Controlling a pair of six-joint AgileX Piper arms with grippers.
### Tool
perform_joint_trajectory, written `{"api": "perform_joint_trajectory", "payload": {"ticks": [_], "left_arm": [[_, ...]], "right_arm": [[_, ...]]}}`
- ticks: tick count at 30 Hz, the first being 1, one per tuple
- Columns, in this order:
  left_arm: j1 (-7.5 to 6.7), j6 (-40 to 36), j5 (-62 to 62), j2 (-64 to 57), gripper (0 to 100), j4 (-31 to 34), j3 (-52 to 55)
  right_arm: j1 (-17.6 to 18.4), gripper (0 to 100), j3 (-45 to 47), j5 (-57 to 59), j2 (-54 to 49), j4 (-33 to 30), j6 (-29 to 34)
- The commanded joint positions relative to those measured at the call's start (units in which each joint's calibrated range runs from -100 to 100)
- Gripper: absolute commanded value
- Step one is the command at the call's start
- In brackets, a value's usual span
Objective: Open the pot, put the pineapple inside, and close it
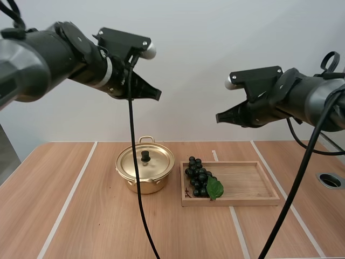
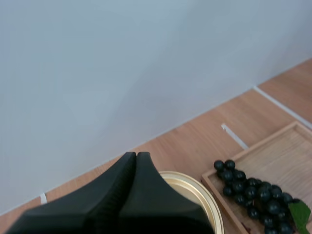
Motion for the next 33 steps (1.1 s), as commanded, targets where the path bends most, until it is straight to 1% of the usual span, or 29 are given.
{"api": "perform_joint_trajectory", "payload": {"ticks": [1,3,4,7,9,11,12,14,17,20,22,24,26,28,30,31,33], "left_arm": [[0.09,-2.5,-1.84,-6.82,0,-0.37,0.35],[0.59,-3.49,-3.72,-11.69,0,-0.54,1.49],[1.06,-3.68,-5.4,-14.22,0,-0.54,2.43],[2.92,-3.68,-9.08,-21.45,0,-0.43,5.89],[4.47,-3.68,-9.82,-26.08,0,-0.43,8.73],[5.43,-3.68,-10.44,-30.74,0,-0.43,11.72],[5.63,-3.68,-10.44,-32.75,0,-0.43,12.93],[5.7,-3.68,-10.44,-37.71,0,-0.43,15.81],[5.7,-3.68,-10.52,-46.28,0,-0.53,19.19],[5.7,-2.94,-11.32,-53.77,0,-0.41,21.52],[5.7,-1.87,-11.47,-58.14,0,-0.41,22.57],[5.7,-1.25,-11.47,-61.26,0,-0.27,23.38],[5.63,-1.35,-11.47,-63.94,0,0.58,24.17],[5.48,-1.35,-10.38,-65.91,0,0.58,25.07],[5.01,-1.35,-8.26,-66.36,0,0.48,26.13],[4.67,-1.35,-6.82,-66.36,0,0.48,26.83],[4.15,-2.32,-3.3,-66.36,0,0.63,27.54]], "right_arm": [[-0.25,0,0.61,-4.61,-4.87,2.95,-0.33],[-0.25,0,1.86,-8.5,-8.63,3.94,-0.42],[-0.25,0,2.57,-10.49,-11.0,3.96,-0.53],[-0.25,0,4.19,-14.52,-18.51,3.96,-0.91],[-0.25,0,4.55,-13.94,-22.83,3.96,-1.7],[-0.25,0,4.55,-11.61,-25.88,3.96,-2.85],[-0.25,0,4.55,-9.69,-27.42,3.96,-3.34],[-0.25,0,4.71,-6.13,-30.11,3.96,-4.66],[-0.18,0,6.0,-5.42,-35.26,6.13,-8.09],[0.48,0,7.41,-3.06,-40.19,8.39,-10.08],[1.18,0,8.73,0.98,-43.2,10.14,-11.4],[1.91,0,10.37,6.66,-45.05,12.66,-14.69],[2.25,0,11.79,9.16,-45.77,15.38,-17.46],[2.25,0,12.48,8.41,-45.88,16.37,-17.55],[2.25,0,12.77,6.19,-45.88,16.83,-16.9],[2.25,0,12.77,5.04,-45.88,16.83,-15.7],[2.53,0,12.77,1.95,-45.88,16.83,-10.87]]}}
